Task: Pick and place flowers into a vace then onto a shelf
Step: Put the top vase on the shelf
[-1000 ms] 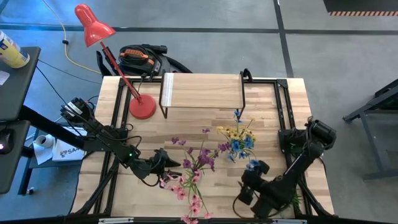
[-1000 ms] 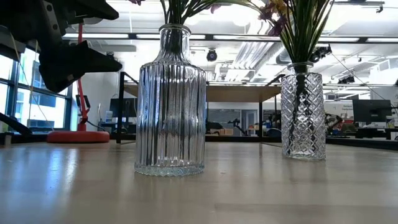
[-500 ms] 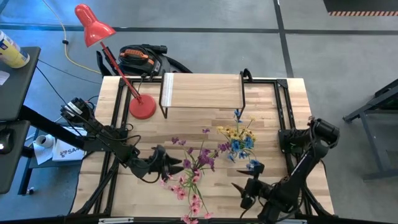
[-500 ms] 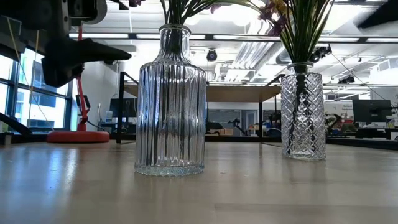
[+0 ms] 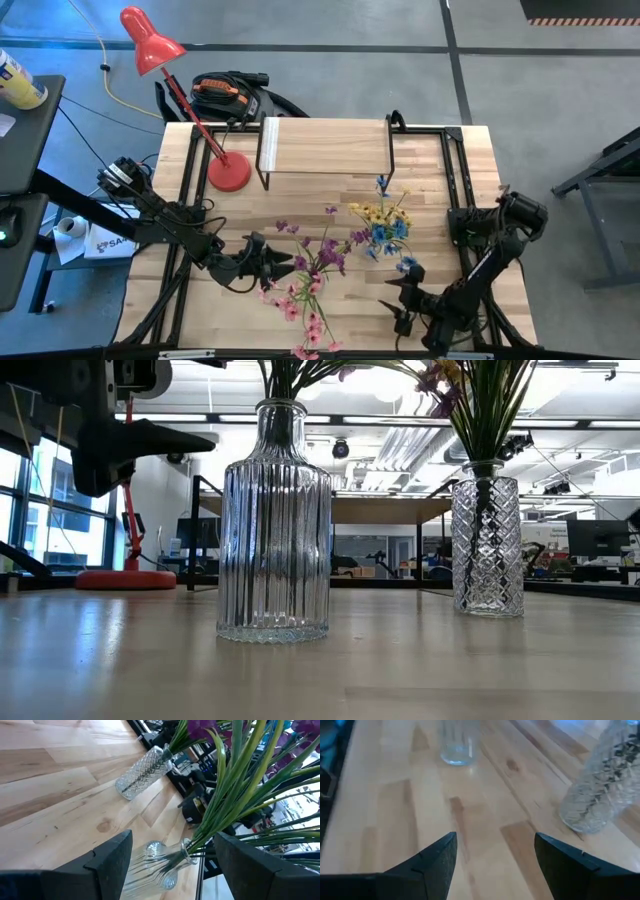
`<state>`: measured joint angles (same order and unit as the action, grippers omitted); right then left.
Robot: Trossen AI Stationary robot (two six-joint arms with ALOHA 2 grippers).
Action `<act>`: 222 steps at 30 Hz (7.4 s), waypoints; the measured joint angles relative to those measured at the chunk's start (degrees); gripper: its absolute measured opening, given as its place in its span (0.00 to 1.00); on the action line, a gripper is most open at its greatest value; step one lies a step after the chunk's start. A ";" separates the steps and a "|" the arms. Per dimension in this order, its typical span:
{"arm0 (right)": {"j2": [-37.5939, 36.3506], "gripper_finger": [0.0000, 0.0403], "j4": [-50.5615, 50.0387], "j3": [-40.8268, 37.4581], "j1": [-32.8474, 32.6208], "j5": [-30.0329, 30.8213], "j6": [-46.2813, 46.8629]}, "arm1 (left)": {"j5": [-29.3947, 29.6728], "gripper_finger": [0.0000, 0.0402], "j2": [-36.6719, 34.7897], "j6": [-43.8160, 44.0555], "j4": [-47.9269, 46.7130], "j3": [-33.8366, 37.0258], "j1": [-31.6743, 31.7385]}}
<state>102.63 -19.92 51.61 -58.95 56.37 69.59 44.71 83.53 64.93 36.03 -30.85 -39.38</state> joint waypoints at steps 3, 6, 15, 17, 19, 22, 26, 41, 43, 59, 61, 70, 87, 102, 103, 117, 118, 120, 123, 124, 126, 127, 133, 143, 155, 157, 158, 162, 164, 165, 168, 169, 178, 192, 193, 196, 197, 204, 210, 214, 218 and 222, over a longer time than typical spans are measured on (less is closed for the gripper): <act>-0.07 0.64 -0.60 -0.04 0.72 0.76 -0.76 | 0.00 0.79 0.00 0.00 -0.02 0.00 0.00; -1.16 0.64 -3.44 -0.01 1.83 3.05 -2.83 | 0.00 0.79 0.00 -0.02 -0.01 0.01 0.00; -6.55 0.64 -14.68 0.00 5.47 3.58 -3.45 | -0.02 0.79 0.00 -0.04 0.33 0.02 0.00; -6.56 0.64 -16.70 -0.02 6.28 3.19 -3.18 | -0.02 0.79 0.00 -0.04 0.37 0.02 0.01; -6.56 0.64 -17.53 -0.02 7.14 2.54 -3.32 | -0.02 0.79 0.00 -0.04 0.37 0.02 0.01; -6.56 0.64 -17.29 -0.02 8.56 0.40 -6.52 | -0.30 0.79 0.00 -0.04 0.35 0.02 0.00; -6.58 0.64 -15.58 0.09 9.93 -2.30 -5.42 | -0.48 0.79 0.00 -0.07 0.33 0.02 0.00; -6.60 0.65 -18.39 0.09 11.96 -6.43 -1.45 | -0.50 0.79 0.00 -0.09 -0.17 0.07 0.01; -6.60 0.67 -18.30 0.09 11.79 -4.47 -1.53 | -0.49 0.79 0.00 -0.09 -0.15 0.07 0.01; -6.60 0.81 -12.83 0.09 12.91 -0.41 -4.04 | 45.26 0.79 -0.11 -1.74 -0.62 0.20 3.74; -6.60 0.81 -13.21 0.09 13.39 -1.39 -3.60 | 38.85 0.79 -1.45 -1.75 -1.50 0.68 5.44; -6.60 0.81 -17.28 0.09 13.96 -4.71 -2.75 | 15.47 0.79 -2.62 -14.55 -1.80 0.42 8.15; -6.60 0.81 -10.66 0.07 15.18 -2.50 -3.13 | 6.60 0.79 -2.58 -15.19 -1.97 0.44 8.26; -4.04 0.94 -6.63 -0.04 18.54 1.89 -3.95 | 6.53 0.79 -2.58 -15.18 -2.05 0.44 8.26; -3.93 0.96 -6.30 -0.04 18.73 2.14 -4.39 | 6.51 0.79 -2.58 -15.17 -2.06 0.44 8.26; -0.12 0.97 -2.56 -0.04 26.86 -3.31 -1.46 | 6.48 0.79 -2.58 -15.17 -2.10 0.44 8.26; -0.13 0.97 -2.58 -0.04 27.19 -3.33 -1.49 | 6.47 0.79 -2.58 -15.17 -2.10 0.44 8.26; -0.13 0.97 -2.82 -0.04 27.55 -3.38 -1.54 | 6.49 0.79 -2.58 -15.17 -2.10 0.44 8.26; -0.13 0.97 -2.81 -0.04 27.55 -2.72 -2.15 | 6.49 0.79 -2.58 -15.17 -2.10 0.44 8.26; -0.13 0.97 -2.89 -0.04 27.54 -2.27 -2.56 | 6.49 0.79 -2.58 -15.17 -2.10 0.44 8.26; -0.13 0.97 -3.07 -0.04 27.51 -1.27 -3.07 | 6.49 0.79 -2.58 -15.17 -2.10 0.44 8.26; -0.13 0.97 -3.29 -0.04 27.52 -1.16 -3.09 | 6.49 0.79 -2.58 -15.17 -2.10 0.44 8.26; -0.13 0.97 -3.12 -0.04 28.75 -2.59 -1.66 | 6.49 0.79 -2.58 -15.17 -2.10 0.44 8.26; -0.13 0.87 -3.06 -0.04 29.67 0.90 -3.72 | 6.49 0.79 -2.58 -15.17 -2.10 0.44 8.26; -0.23 0.59 -2.76 0.02 28.27 1.14 -2.98 | 6.50 0.79 -2.58 -15.17 -2.10 0.44 8.26; -0.35 0.59 -3.22 0.13 28.74 -0.37 -1.48 | 6.50 0.79 -2.58 -15.17 -2.10 0.44 8.26; -0.39 0.59 -3.36 0.18 28.96 -0.88 -1.06 | 6.51 0.79 -2.57 -15.17 -2.10 0.44 8.26; -0.41 0.63 -2.90 0.16 29.25 -1.36 -1.27 | 6.51 0.79 -2.56 -15.17 -2.10 0.44 8.26; -0.12 0.67 -2.22 -0.08 28.86 -2.38 -1.89 | 6.51 0.79 -2.56 -15.17 -2.10 0.44 8.26; 0.10 0.69 -2.15 -0.14 28.70 -2.69 -1.93 | 6.51 0.79 -2.56 -15.17 -2.10 0.44 8.26; -0.13 0.67 -1.00 -0.05 28.07 -0.55 -2.38 | 6.51 0.79 -2.56 -15.17 -2.10 0.44 8.26; -0.13 0.65 -0.62 -0.04 27.90 0.36 -2.87 | 6.51 0.79 -2.56 -15.16 -2.10 0.44 8.26; -0.96 0.59 2.51 -0.04 27.42 5.09 -7.04 | 6.51 0.79 -2.56 -15.17 -2.19 0.44 8.26; -11.80 0.59 -5.31 -0.04 27.40 9.26 -10.51 | 6.51 0.79 -2.56 -15.17 -2.36 0.44 8.26; -13.60 0.59 -7.62 -0.04 27.41 9.20 -10.40 | 6.51 0.79 -2.56 -15.17 -2.36 0.44 8.26; -19.96 0.59 -13.34 -0.04 28.45 8.42 -10.14 | 6.51 0.79 -2.56 -15.16 -2.36 0.44 8.26; -22.28 0.59 -14.49 -0.04 29.03 8.55 -10.59 | 6.51 0.79 -2.56 -15.16 -2.37 0.44 8.26; -35.91 0.59 -10.95 -0.02 37.75 7.01 -26.99 | 6.51 0.79 -2.56 -15.16 -3.17 0.44 8.26; -38.98 0.59 2.03 0.05 52.50 -6.45 -48.67 | 6.51 0.79 -2.56 -15.16 -3.17 0.44 8.26; -38.27 0.59 7.07 0.05 61.41 -13.25 -55.58 | 6.49 0.79 -2.56 -15.15 -3.17 0.44 8.26; -37.16 0.59 10.66 0.05 67.76 -17.94 -58.41 | 6.51 0.79 -2.56 -15.15 -3.17 0.44 8.26; -34.20 0.59 13.84 0.05 71.52 -22.09 -58.98 | 6.51 0.79 -2.56 -15.16 -3.17 0.44 8.26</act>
<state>68.43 -6.08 51.66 12.57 34.28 10.61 51.22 80.97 49.76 32.86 -30.41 -31.11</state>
